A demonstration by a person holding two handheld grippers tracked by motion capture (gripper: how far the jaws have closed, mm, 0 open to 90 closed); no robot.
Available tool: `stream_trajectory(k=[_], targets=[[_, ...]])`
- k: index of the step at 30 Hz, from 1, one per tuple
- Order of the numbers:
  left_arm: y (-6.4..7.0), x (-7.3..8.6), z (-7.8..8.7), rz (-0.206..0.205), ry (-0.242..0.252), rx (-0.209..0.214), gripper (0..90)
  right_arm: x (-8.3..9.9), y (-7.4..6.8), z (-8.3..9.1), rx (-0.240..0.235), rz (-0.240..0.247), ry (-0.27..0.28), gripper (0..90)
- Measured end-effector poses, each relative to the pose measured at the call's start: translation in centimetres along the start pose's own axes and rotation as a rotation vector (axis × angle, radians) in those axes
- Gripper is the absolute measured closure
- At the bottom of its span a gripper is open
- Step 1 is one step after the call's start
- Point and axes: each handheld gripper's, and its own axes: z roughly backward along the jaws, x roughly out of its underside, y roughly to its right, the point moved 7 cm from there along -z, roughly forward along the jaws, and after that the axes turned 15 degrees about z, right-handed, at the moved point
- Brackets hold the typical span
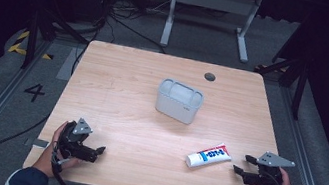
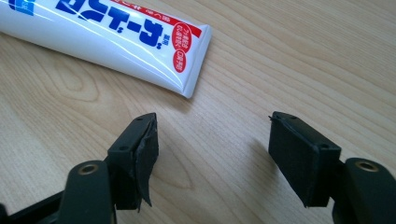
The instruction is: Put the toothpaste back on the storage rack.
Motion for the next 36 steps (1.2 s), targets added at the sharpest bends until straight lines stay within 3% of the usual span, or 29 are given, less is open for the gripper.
stream_trajectory(k=[4,8,9,13,36], targets=[[0.1,0.1,0.0,0.010,-0.004,0.008,0.1,-0.2,-0.1,-0.1,-0.001,0.009,0.000,32.6],[0.1,0.1,0.0,0.000,0.001,0.011,0.1,-0.4,-0.4,-0.1,-0.013,0.028,0.008,32.5],[-0.1,0.0,0.0,-0.024,0.005,0.009,0.1,-0.4,-0.5,-0.1,-0.016,0.028,0.015,32.4],[-0.1,0.1,0.1,-0.024,-0.001,0.012,0.1,-0.9,-0.7,0.0,-0.044,0.039,0.045,31.6],[-0.1,0.1,0.1,-0.021,-0.001,0.010,0.2,-3.4,-0.7,1.1,-0.071,0.118,0.053,32.3]])
